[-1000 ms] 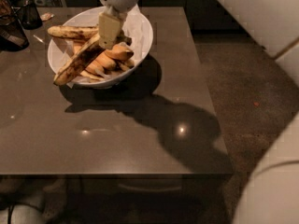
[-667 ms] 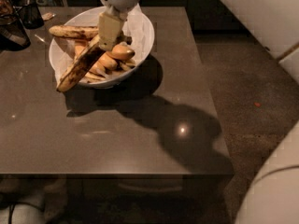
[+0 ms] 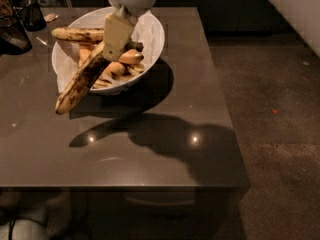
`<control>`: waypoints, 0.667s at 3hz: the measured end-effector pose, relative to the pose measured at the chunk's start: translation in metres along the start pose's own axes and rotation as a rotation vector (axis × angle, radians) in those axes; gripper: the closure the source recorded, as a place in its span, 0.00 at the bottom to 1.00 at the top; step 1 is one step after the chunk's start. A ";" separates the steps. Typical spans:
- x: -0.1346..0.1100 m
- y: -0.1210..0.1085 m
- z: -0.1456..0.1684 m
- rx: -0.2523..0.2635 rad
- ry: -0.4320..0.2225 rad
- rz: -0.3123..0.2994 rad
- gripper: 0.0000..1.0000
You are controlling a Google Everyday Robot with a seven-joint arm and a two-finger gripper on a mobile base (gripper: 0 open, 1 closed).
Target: Pick banana from white bowl
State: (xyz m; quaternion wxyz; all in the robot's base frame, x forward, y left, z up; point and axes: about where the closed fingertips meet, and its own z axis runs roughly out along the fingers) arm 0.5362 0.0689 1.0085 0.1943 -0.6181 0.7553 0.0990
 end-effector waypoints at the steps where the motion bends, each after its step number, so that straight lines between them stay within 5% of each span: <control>1: 0.003 0.044 -0.022 -0.049 -0.025 0.003 1.00; 2: 0.003 0.045 -0.023 -0.049 -0.026 0.003 1.00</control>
Offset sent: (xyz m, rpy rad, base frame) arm -0.0726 -0.0063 0.0213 0.0429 0.0647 0.0299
